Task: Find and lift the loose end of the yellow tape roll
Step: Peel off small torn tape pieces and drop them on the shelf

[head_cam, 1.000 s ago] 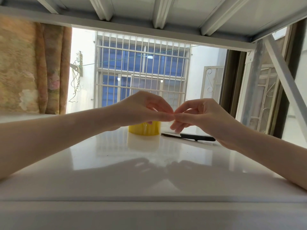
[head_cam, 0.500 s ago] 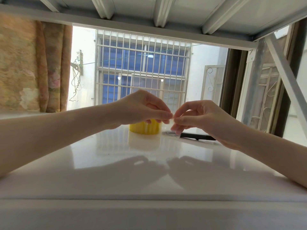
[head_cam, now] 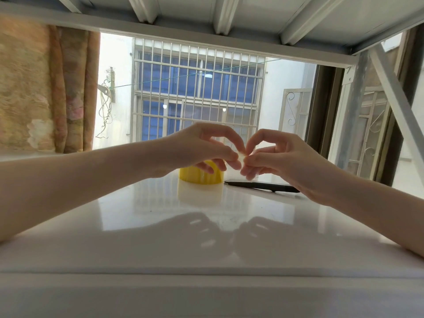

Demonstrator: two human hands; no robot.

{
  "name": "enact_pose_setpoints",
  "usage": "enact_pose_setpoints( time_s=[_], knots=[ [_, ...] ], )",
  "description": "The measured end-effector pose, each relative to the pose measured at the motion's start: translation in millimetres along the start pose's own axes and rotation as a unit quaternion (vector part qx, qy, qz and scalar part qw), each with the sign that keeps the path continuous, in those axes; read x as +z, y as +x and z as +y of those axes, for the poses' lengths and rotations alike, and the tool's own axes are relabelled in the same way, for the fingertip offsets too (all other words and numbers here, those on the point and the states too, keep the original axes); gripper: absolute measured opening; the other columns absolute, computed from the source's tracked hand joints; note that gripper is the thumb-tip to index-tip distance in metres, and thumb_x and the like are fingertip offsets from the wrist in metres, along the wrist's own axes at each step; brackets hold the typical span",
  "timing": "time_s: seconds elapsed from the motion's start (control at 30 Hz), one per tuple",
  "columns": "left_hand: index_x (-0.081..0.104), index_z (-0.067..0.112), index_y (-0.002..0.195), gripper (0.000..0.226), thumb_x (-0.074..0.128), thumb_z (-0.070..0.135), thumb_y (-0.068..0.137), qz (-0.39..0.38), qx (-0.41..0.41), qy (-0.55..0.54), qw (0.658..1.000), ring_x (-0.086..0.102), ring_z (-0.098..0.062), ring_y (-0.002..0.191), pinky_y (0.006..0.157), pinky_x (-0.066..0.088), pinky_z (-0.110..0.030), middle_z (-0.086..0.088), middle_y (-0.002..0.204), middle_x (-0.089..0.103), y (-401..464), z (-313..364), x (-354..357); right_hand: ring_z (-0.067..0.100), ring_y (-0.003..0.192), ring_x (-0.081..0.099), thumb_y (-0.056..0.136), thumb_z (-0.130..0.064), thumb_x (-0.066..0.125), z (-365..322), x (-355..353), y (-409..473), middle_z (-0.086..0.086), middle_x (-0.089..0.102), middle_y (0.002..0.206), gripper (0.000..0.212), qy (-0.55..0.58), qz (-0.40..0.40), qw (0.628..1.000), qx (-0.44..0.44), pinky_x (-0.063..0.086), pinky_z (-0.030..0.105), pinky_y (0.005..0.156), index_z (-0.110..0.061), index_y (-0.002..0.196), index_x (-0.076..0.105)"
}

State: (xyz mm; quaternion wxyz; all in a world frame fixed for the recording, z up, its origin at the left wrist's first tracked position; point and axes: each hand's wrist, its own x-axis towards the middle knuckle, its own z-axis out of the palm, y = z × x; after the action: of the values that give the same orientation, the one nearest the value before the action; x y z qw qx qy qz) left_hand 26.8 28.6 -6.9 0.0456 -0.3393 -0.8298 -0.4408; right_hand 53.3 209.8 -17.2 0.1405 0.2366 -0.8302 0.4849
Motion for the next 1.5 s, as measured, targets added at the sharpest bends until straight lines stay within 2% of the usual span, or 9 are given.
enact_pose_setpoints(
  time_s=[0.2,0.33,0.47,0.53,0.67,0.9,1.1,1.27,1.5],
  knots=[
    [0.072,0.023,0.08,0.012,0.062,0.016,0.083,0.007,-0.015,-0.053,0.998,0.064,-0.003,0.071,0.063,0.053,-0.017,0.003,0.078,0.072,2,-3,0,0.022,0.069,0.07,0.08,0.001,0.06,0,-3,0,0.01,0.073,0.07,0.01,0.047,0.005,0.999,-0.016,0.056,0.022,0.07,-0.007,0.08,0.067],
    [0.073,0.013,0.089,0.017,0.061,0.024,0.083,0.014,-0.015,-0.058,0.998,0.064,-0.004,0.073,0.064,0.053,-0.017,0.004,0.079,0.071,3,-4,-1,0.021,0.073,0.07,0.085,0.0,0.05,1,-5,1,0.009,0.074,0.075,0.021,0.064,0.001,0.997,-0.034,0.055,0.021,0.072,-0.004,0.084,0.071],
    [0.069,0.019,0.092,0.015,0.069,0.022,0.078,0.041,0.007,-0.03,0.999,0.066,-0.001,0.068,0.062,0.054,-0.014,0.007,0.073,0.072,4,-7,0,0.02,0.075,0.071,0.082,-0.007,0.06,2,-5,1,0.007,0.075,0.077,0.014,0.018,0.01,0.999,-0.039,0.055,0.023,0.078,-0.009,0.084,0.073],
    [0.061,0.021,0.099,0.026,0.072,0.019,0.075,0.043,0.017,-0.034,0.998,0.068,-0.003,0.071,0.063,0.054,-0.014,0.004,0.079,0.074,4,-8,-1,0.02,0.074,0.071,0.079,-0.008,0.064,1,-4,1,0.006,0.075,0.076,0.01,0.01,0.009,0.999,-0.035,0.056,0.022,0.077,-0.01,0.084,0.072],
    [0.054,0.023,0.105,0.038,0.074,0.017,0.074,0.046,0.048,-0.001,0.998,0.068,-0.004,0.072,0.064,0.053,-0.011,0.003,0.079,0.073,1,-5,-1,0.022,0.072,0.073,0.076,-0.013,0.066,1,-3,2,0.008,0.076,0.075,0.02,0.027,-0.013,1.0,0.007,0.056,0.02,0.071,-0.012,0.096,0.063],
    [0.048,0.026,0.11,0.046,0.074,0.013,0.075,0.06,0.092,0.044,0.993,0.068,-0.008,0.067,0.06,0.051,-0.012,0.002,0.089,0.068,-2,-4,8,0.021,0.07,0.073,0.08,-0.011,0.064,-2,0,0,0.008,0.075,0.073,0.008,0.019,-0.035,0.998,0.047,0.055,0.018,0.063,-0.006,0.085,0.065],
    [0.056,0.021,0.104,0.032,0.071,0.014,0.077,0.071,0.073,0.036,0.994,0.066,-0.004,0.058,0.05,0.048,-0.013,0.005,0.09,0.067,-1,-2,8,0.022,0.07,0.073,0.082,-0.011,0.062,-2,0,0,0.009,0.075,0.073,0.009,0.032,-0.031,0.998,0.048,0.055,0.019,0.063,-0.007,0.09,0.062],
    [0.067,0.018,0.093,0.013,0.066,0.013,0.081,0.057,0.037,-0.006,0.998,0.063,0.0,0.058,0.056,0.049,-0.011,0.0,0.087,0.069,0,-2,4,0.018,0.069,0.072,0.081,-0.012,0.063,1,-1,1,0.005,0.075,0.072,0.01,0.008,-0.013,0.999,0.036,0.057,0.023,0.075,-0.005,0.087,0.064],
    [0.069,0.022,0.085,0.007,0.069,0.017,0.079,0.069,0.064,0.055,0.994,0.055,0.012,0.053,0.049,0.038,-0.001,0.015,0.074,0.066,0,-2,7,0.023,0.067,0.072,0.08,-0.005,0.063,1,0,0,0.01,0.075,0.071,0.009,0.019,-0.006,1.0,0.023,0.057,0.022,0.067,-0.002,0.089,0.064]
  ],
)
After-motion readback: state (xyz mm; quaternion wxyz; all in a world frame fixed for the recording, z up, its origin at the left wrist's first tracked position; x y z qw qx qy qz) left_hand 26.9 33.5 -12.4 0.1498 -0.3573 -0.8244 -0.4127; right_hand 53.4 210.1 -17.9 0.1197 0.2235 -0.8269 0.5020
